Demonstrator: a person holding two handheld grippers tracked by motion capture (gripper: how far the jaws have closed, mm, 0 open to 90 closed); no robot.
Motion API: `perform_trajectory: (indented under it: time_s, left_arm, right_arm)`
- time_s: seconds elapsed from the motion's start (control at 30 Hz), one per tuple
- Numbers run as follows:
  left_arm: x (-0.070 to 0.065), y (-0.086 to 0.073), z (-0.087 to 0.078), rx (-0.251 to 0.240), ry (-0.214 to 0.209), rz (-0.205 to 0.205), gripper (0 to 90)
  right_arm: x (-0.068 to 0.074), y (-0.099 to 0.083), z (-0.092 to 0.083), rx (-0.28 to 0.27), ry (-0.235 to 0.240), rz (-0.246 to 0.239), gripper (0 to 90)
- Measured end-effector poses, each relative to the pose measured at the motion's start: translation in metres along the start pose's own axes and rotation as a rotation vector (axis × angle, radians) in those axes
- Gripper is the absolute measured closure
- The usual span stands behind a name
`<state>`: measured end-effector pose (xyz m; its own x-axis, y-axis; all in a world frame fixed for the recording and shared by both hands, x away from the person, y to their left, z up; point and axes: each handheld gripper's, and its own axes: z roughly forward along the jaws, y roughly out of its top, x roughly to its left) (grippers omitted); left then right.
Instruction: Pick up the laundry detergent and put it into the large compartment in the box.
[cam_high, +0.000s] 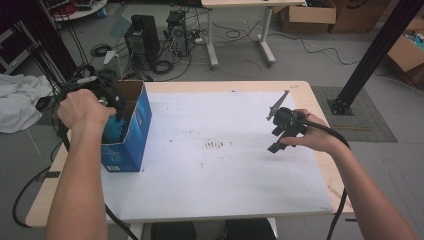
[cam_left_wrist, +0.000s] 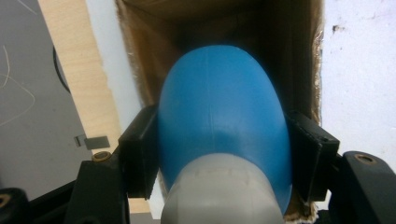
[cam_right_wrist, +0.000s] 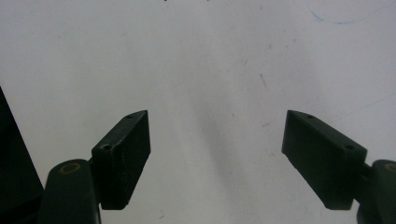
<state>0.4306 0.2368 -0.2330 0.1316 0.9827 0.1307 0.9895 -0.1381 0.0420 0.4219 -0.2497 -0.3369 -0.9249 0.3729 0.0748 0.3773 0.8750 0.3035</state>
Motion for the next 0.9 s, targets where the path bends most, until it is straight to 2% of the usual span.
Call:
perform_trajectory:
  time_s: [0.03, 0.47, 0.73, 0.9]
  left_arm:
    - [-0.001, 0.0, 0.005, 0.009, 0.003, 0.011, 37.6]
    - [-0.009, -0.001, 0.026, 0.028, 0.023, 0.025, 37.6]
    - [-0.009, -0.001, 0.033, 0.042, 0.03, 0.015, 37.6]
    - [-0.007, -0.003, 0.038, 0.037, 0.017, -0.001, 37.5]
  right_arm:
    - [0.0, 0.0, 0.0, 0.0, 0.0, 0.002, 23.6]
    - [0.002, -0.001, 0.002, 0.0, 0.003, 0.002, 23.6]
    - [0.001, -0.003, 0.002, 0.0, 0.002, 0.006, 23.6]
    - [0.002, -0.003, 0.003, 0.002, 0.004, 0.005, 23.6]
